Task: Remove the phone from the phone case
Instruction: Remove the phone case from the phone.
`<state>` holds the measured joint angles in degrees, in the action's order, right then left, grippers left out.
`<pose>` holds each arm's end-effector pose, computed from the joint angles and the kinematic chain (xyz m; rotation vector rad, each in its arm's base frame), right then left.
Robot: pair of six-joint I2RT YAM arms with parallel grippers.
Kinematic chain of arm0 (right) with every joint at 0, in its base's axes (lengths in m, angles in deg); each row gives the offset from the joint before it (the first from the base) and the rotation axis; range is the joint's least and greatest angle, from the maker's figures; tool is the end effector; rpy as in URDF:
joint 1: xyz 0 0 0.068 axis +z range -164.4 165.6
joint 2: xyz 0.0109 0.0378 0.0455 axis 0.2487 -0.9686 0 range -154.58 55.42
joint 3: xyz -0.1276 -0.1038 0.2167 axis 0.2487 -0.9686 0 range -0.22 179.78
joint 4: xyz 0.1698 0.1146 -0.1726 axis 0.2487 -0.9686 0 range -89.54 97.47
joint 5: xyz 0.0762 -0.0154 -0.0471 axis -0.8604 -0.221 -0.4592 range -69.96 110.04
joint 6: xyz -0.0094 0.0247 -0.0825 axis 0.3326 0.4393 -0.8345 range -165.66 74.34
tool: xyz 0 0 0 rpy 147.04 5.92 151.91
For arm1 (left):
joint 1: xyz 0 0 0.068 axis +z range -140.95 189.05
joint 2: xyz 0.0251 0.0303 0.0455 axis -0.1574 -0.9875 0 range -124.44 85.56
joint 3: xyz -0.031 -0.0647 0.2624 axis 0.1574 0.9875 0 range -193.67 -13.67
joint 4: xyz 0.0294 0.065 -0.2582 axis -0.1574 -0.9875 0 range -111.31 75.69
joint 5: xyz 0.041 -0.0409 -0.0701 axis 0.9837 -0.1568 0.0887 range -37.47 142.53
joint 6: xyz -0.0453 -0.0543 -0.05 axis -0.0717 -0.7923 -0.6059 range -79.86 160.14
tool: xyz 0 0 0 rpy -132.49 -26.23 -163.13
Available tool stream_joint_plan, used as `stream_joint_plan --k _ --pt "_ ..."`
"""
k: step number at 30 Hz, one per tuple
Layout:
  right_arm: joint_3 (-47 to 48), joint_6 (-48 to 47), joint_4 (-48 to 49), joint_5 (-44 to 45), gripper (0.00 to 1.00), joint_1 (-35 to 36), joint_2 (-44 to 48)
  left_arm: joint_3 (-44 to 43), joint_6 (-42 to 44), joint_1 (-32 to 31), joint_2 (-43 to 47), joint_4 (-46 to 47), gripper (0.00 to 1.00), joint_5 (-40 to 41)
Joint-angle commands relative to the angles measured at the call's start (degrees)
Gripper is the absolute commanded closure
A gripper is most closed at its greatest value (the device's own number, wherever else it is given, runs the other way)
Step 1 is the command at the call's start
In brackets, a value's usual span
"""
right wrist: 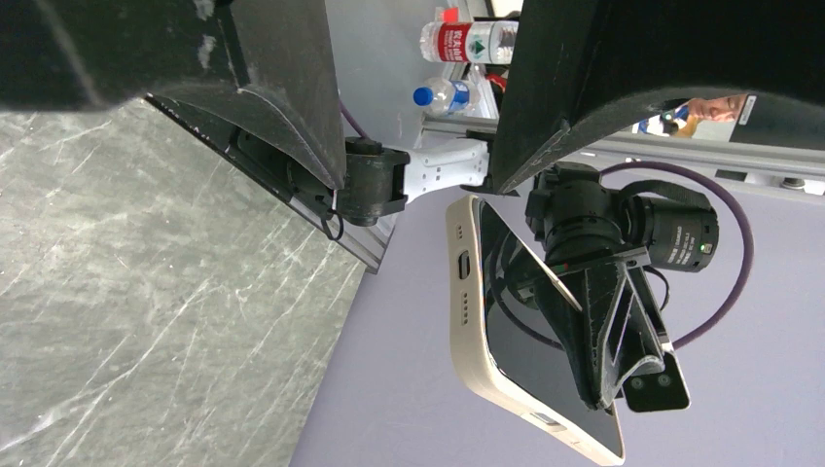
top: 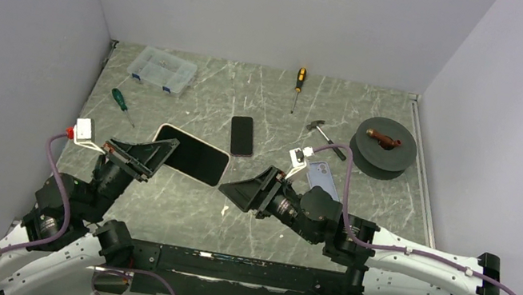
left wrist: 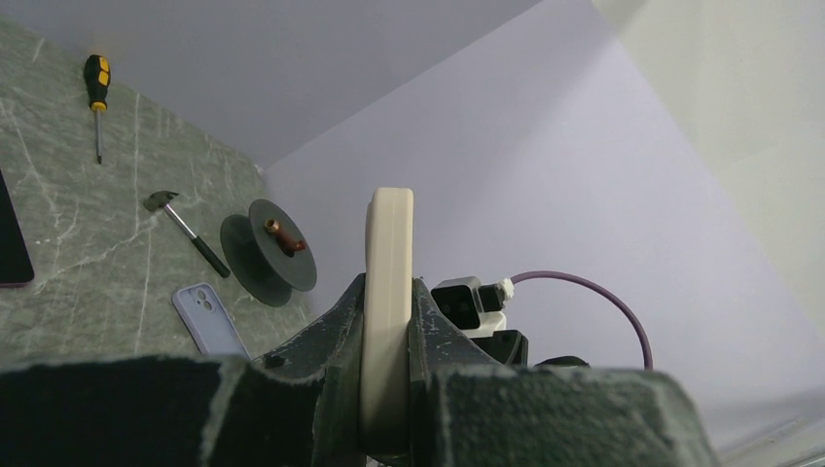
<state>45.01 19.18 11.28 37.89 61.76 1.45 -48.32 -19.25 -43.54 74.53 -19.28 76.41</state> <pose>0.0872 0.2561 0.3347 0.0851 1.9211 1.5464 0.0883 -0.0644 0.3658 -0.4783 1.3276 -1.4033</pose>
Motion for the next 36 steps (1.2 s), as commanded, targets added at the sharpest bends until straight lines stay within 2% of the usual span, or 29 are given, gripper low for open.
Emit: stream_joint_plan --k 1,9,36 --pt "-0.42 0.8 2.12 1.81 0.43 -0.21 0.97 -1.38 -0.74 -0.22 0.57 6.29 1.0 -0.49" --pt "-0.33 0.74 2.42 2.19 0.46 -0.22 0.67 -1.2 -1.07 -0.22 0.5 6.4 1.0 -0.76" --pt "-0.1 0.57 3.28 1.84 0.47 -0.31 -0.52 -0.69 -1.69 -0.22 0.48 6.77 1.0 -1.38"
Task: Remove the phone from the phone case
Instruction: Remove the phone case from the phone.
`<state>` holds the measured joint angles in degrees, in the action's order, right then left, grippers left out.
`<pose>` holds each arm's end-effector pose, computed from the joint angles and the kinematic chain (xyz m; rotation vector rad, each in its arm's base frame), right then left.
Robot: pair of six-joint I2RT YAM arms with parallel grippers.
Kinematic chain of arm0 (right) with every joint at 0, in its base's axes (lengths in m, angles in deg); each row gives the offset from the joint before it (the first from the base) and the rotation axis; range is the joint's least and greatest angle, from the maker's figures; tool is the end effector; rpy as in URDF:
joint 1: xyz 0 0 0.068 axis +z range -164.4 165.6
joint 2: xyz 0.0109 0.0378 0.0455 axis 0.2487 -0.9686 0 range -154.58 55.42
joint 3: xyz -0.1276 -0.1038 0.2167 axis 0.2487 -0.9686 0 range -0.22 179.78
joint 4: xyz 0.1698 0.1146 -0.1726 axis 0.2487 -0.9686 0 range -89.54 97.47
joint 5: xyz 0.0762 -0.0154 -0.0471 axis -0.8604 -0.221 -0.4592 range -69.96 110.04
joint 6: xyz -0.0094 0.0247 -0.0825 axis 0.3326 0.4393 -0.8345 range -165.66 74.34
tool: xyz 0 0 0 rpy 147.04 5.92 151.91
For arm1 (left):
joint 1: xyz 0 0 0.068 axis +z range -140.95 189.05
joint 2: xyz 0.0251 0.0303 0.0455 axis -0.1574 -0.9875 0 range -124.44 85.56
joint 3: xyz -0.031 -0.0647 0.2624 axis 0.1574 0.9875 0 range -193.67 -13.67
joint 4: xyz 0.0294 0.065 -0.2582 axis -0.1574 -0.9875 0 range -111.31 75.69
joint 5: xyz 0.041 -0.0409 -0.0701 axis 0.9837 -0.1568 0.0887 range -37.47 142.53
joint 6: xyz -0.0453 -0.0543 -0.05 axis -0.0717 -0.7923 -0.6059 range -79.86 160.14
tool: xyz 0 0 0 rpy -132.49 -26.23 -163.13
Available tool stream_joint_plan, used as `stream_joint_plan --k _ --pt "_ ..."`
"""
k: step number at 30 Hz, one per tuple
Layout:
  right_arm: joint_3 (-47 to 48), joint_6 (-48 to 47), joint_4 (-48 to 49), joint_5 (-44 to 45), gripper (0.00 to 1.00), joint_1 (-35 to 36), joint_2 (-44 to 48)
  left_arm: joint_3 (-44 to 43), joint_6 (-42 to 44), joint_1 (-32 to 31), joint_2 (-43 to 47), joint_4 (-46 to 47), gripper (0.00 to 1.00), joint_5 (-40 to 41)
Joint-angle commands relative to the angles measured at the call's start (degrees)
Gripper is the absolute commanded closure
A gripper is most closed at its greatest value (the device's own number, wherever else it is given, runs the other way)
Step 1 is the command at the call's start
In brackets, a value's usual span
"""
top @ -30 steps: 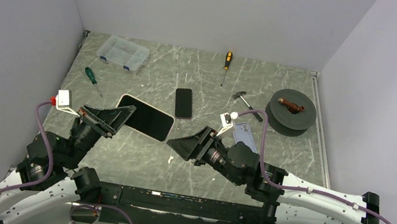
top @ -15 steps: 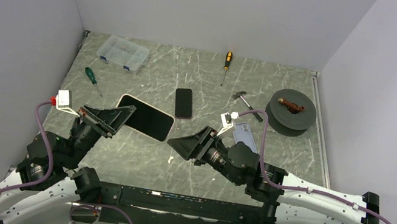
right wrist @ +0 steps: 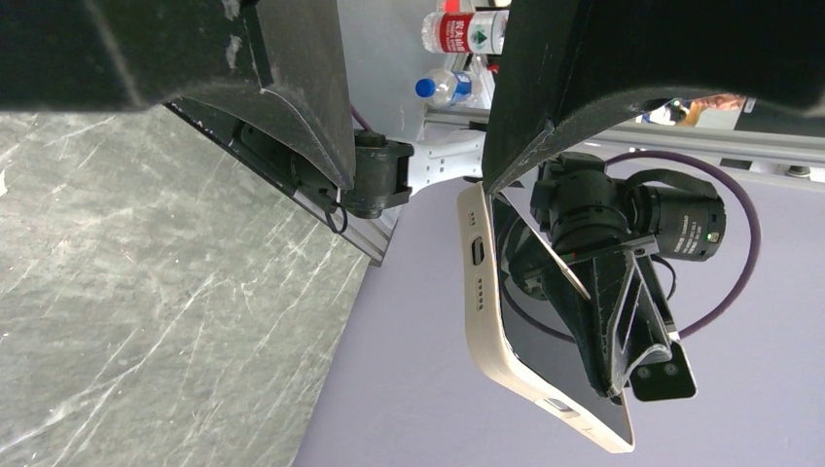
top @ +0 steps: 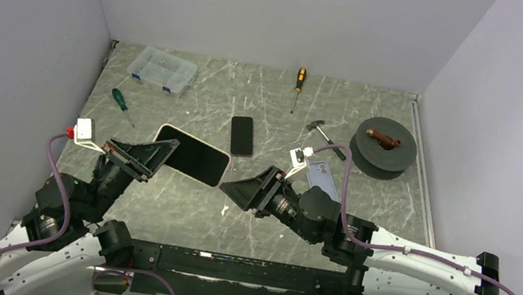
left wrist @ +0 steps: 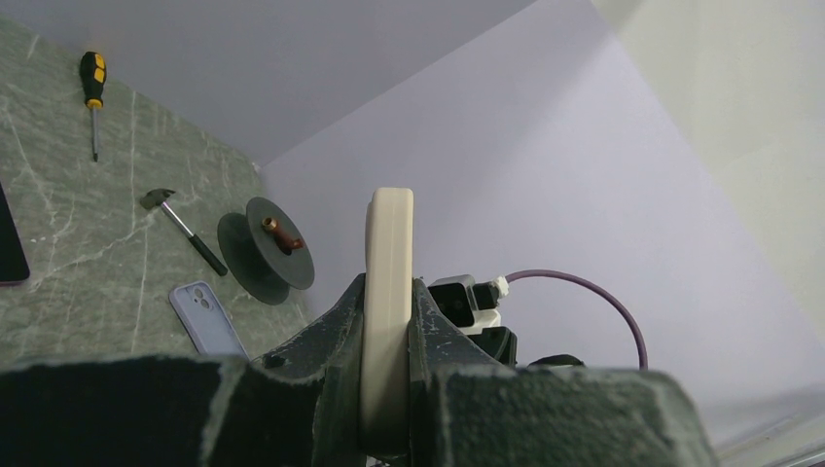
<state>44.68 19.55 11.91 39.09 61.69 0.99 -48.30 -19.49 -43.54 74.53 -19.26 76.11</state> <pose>0.0894 0.2570 0.3321 0.1100 1.9169 1.5328 0.0881 -0.0648 0.3657 -0.4767 1.3289 -1.4101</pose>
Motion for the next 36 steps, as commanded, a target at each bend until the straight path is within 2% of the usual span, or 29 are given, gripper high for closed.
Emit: stream_joint_plan --k 1,36 --pt "0.28 0.18 2.67 0.56 0.47 -0.2 -0.12 -0.7 -1.49 -0.18 0.48 6.65 1.0 -1.01" --pt "-0.32 1.5 2.88 -0.68 0.46 -1.64 -1.66 -1.69 -3.35 -0.19 -1.27 9.09 1.0 -6.11"
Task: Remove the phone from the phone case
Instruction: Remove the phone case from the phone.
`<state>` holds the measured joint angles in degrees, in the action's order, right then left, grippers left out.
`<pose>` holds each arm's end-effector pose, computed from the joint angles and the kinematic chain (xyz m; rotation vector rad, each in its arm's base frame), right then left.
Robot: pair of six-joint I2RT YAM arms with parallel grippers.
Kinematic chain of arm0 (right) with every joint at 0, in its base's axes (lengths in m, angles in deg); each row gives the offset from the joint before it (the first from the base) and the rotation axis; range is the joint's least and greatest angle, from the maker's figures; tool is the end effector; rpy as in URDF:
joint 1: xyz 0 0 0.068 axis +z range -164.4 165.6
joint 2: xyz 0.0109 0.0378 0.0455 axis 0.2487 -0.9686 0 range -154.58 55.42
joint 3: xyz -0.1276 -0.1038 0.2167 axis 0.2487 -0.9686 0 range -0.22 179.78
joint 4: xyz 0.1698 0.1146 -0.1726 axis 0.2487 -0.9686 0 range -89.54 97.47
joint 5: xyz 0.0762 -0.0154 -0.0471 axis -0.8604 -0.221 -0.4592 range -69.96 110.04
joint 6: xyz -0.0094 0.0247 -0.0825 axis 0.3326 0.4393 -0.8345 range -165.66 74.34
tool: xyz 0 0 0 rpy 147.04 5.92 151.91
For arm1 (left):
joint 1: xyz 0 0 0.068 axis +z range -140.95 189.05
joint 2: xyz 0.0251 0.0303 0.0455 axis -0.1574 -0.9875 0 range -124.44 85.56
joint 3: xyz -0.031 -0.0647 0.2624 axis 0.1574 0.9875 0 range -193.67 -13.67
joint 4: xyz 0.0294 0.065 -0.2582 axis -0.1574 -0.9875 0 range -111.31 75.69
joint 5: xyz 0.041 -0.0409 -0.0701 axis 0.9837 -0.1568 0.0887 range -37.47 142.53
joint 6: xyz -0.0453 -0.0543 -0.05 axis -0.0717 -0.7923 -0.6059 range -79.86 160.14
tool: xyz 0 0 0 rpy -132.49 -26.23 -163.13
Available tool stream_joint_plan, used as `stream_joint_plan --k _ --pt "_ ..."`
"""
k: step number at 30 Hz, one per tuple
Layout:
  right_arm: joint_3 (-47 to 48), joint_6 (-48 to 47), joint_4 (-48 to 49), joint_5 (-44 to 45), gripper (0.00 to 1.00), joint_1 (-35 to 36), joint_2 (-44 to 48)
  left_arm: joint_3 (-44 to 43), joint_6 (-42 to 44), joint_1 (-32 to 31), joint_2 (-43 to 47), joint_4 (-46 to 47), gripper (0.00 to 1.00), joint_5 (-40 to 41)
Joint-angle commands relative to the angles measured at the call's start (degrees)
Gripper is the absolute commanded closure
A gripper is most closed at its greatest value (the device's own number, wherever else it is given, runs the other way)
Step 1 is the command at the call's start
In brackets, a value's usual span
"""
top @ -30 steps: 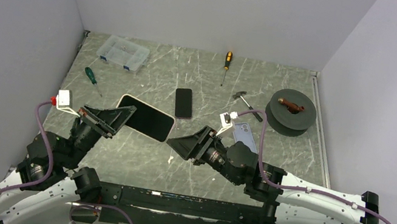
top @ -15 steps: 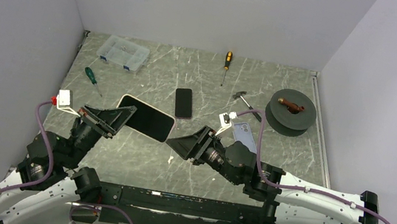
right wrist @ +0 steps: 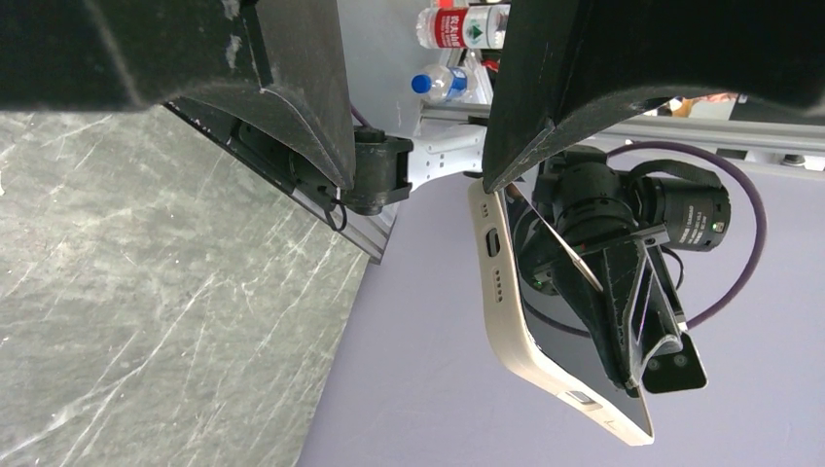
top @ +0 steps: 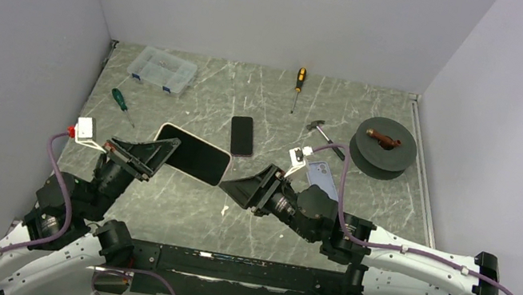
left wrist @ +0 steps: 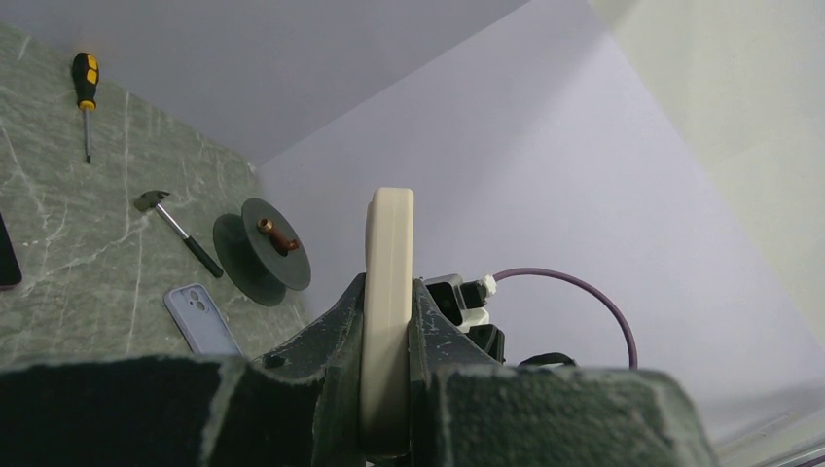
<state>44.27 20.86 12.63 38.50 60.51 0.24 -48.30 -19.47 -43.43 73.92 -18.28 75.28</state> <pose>0.0948 0.2584 0.3277 0.1413 1.9258 1.5346 0.0888 -0.0671 0.3673 -0.4650 1.3261 -1.4217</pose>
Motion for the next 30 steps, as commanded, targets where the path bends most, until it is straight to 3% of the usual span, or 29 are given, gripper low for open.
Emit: stream_joint_plan --k 1,30 --pt "0.14 0.3 2.09 -0.09 0.46 -0.47 -1.04 -1.54 -3.59 -0.28 -0.73 8.41 1.0 -5.6" --pt "-2.9 0.37 8.17 -3.44 0.45 -4.76 -0.31 0.72 -8.3 -0.33 -3.24 13.86 1.0 -12.39"
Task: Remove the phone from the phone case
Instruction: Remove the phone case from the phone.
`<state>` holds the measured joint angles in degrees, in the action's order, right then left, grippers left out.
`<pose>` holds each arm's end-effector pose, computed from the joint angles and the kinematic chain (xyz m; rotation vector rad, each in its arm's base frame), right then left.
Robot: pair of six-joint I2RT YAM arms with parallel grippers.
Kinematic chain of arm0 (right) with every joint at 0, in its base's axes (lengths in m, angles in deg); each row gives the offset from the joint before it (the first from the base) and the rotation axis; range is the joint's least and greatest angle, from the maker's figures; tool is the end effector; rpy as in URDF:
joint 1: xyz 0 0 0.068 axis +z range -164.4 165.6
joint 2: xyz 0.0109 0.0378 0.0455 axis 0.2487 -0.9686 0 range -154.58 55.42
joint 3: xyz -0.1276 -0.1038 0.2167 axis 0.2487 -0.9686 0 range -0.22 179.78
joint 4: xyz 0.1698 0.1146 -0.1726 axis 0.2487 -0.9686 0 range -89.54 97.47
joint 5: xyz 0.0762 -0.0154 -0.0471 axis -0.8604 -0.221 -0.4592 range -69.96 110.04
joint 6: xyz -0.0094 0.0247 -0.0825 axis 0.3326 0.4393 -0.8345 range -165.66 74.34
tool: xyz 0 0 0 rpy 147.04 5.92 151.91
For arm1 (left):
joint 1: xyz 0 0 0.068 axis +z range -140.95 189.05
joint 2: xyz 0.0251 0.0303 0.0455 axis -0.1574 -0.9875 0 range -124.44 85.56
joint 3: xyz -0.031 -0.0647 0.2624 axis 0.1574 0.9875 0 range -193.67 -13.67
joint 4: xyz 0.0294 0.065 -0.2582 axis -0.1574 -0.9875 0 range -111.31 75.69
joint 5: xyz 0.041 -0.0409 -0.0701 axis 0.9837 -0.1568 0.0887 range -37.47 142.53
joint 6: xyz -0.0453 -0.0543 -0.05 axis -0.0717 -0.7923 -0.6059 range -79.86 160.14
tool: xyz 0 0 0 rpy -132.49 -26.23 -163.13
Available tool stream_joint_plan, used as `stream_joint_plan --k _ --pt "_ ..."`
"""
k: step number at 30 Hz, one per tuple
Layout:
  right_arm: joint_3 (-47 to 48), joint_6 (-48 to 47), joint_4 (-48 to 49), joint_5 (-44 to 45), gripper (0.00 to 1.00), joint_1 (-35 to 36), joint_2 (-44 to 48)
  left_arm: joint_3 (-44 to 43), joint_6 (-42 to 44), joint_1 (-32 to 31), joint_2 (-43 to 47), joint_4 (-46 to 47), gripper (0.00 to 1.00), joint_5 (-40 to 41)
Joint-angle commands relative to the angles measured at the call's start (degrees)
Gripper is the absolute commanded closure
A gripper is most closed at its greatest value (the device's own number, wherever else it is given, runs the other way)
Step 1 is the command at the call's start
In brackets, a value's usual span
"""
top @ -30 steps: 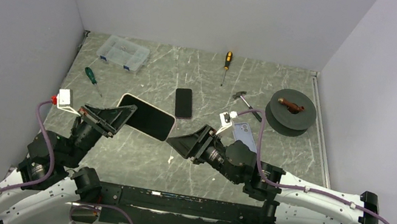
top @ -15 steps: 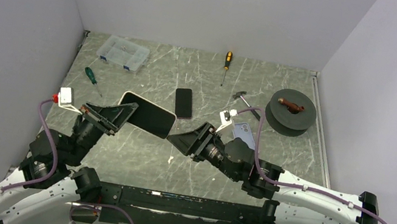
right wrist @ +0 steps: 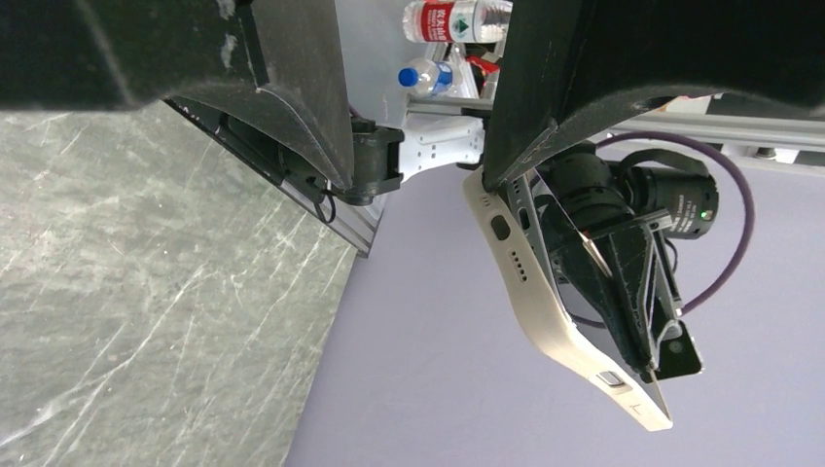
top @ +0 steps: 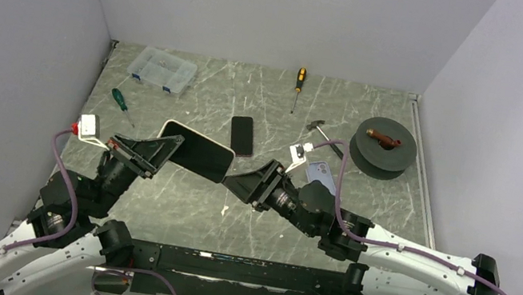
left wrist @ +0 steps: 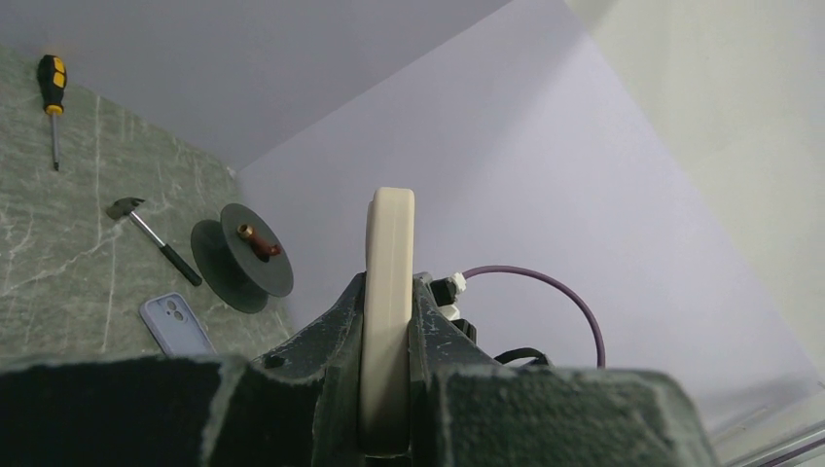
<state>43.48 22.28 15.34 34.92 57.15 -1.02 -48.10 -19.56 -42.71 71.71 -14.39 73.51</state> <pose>0.1075 0.2601 0.3232 0.1694 1.9242 1.5659 0.0929 -0.0737 0.3721 -0.4469 1.3040 -1.4481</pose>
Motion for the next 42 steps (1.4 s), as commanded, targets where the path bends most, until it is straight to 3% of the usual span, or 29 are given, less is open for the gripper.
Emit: stream_joint_plan --k 1,14,21,30,38,42 --pt "-2.95 -1.01 6.83 -0.3 0.45 -1.92 1.58 0.97 -8.57 -1.03 -1.13 10.66 1.0 -10.93" --pt "-4.37 -1.31 11.73 -5.63 0.44 -6.51 3.16 -0.98 -9.05 -1.01 -9.18 16.09 1.0 -21.1" --pt "-8.29 -2.12 21.98 -10.65 0.44 -9.41 5.45 0.13 -9.85 -1.05 -9.29 16.38 1.0 -21.65" --pt "-13.5 3.06 47.73 -23.07 0.48 -12.38 2.71 5.38 -13.29 -1.0 -8.08 20.76 1.0 -21.1" --pt "-16.49 6.93 56.22 -22.99 0.58 -12.4 1.33 6.44 -16.09 -1.02 -11.93 27.38 1.0 -24.07" --pt "-18.72 9.64 63.11 -22.59 0.61 -12.4 0.16 9.97 -17.02 -1.04 -12.35 35.66 1.0 -24.14"
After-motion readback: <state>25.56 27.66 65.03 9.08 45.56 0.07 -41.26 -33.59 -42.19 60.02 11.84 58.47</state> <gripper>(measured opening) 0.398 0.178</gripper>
